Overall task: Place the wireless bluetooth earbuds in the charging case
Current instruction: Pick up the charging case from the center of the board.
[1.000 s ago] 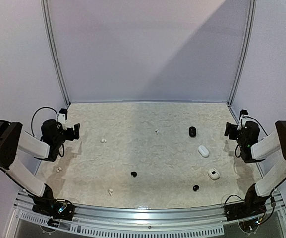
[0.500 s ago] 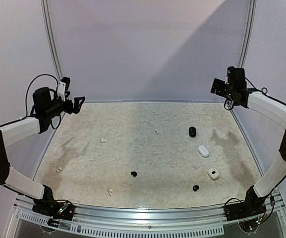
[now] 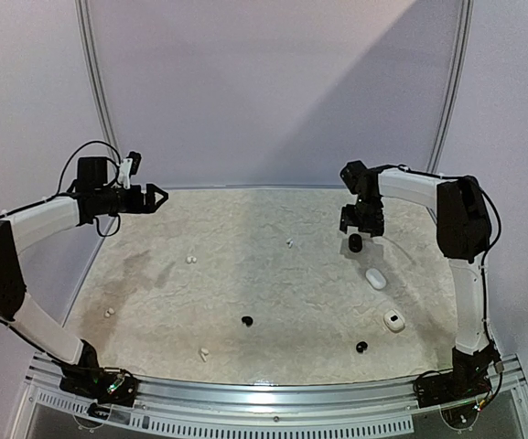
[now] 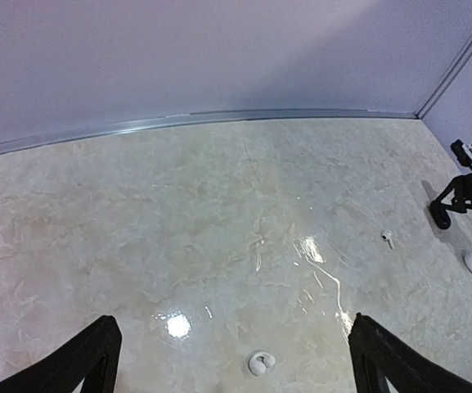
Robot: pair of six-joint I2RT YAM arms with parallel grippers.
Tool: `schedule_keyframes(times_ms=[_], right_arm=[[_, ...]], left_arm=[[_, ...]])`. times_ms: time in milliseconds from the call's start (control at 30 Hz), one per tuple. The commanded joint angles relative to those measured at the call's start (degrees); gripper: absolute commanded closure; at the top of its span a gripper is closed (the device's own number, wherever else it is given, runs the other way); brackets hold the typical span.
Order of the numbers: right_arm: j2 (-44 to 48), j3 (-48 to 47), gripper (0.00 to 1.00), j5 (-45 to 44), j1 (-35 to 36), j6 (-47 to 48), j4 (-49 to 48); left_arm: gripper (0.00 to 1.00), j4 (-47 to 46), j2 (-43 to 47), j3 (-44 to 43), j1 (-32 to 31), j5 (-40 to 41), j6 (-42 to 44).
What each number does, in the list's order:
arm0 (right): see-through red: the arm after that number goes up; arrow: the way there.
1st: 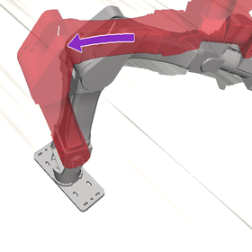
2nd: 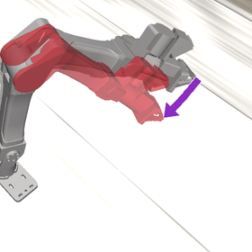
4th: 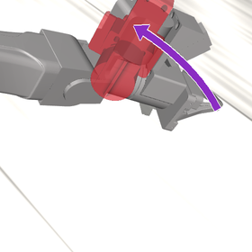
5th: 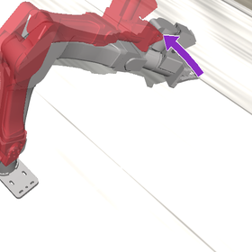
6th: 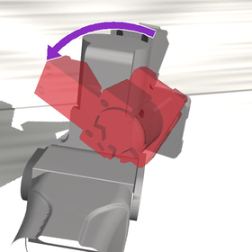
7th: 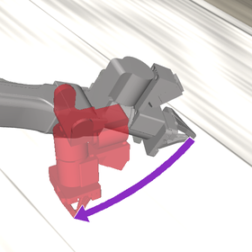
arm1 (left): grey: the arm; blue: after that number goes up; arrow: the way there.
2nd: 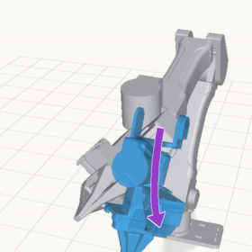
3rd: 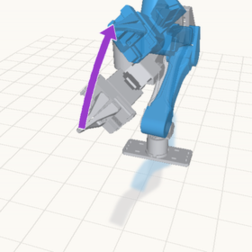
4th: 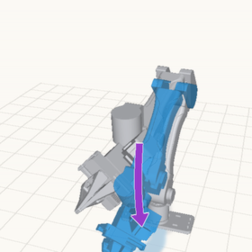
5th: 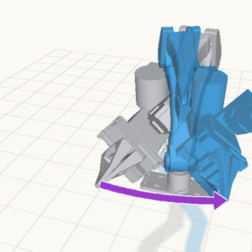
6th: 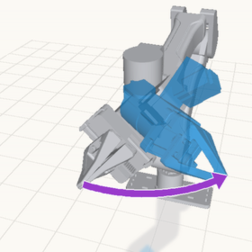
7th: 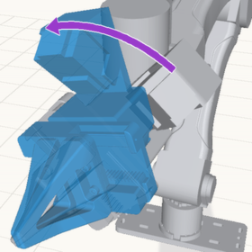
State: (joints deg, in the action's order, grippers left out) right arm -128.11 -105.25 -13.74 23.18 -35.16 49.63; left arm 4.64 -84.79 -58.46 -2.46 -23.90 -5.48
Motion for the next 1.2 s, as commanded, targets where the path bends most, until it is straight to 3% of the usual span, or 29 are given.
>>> schedule_keyframes(times_ms=[0, 467, 800, 967, 1167], right_arm=[[-0.29, 1.55, 0.24, 5.67, -0.26, -1.15, 1.39], [-2.56, 4.09, 0.4, 6.09, 0.19, -0.88, 1.15], [-3.16, 5.5, 0.67, 5.26, 0.15, 1.01, -0.47], [-0.63, 5.65, 0.88, 4.11, 0.62, 6.54, -3.41], [10.42, 8.58, 0.89, -7.23, 9.13, 20.6, -17.17]], left_arm=[[0.01, 1.35, 0.57, 0.95, -1.54, -2.21, -0.09], [0.01, 0.53, 1.17, 1.23, -2.14, -0.58, 0.92], [0.01, -0.43, 1.45, 1.07, -2.28, -0.85, 0.86], [0.01, -0.55, 1.73, 0.12, -2.37, -2.09, 0.2], [0.06, 1.29, 1.67, -3.83, -3.52, -6.4, -2.03]])
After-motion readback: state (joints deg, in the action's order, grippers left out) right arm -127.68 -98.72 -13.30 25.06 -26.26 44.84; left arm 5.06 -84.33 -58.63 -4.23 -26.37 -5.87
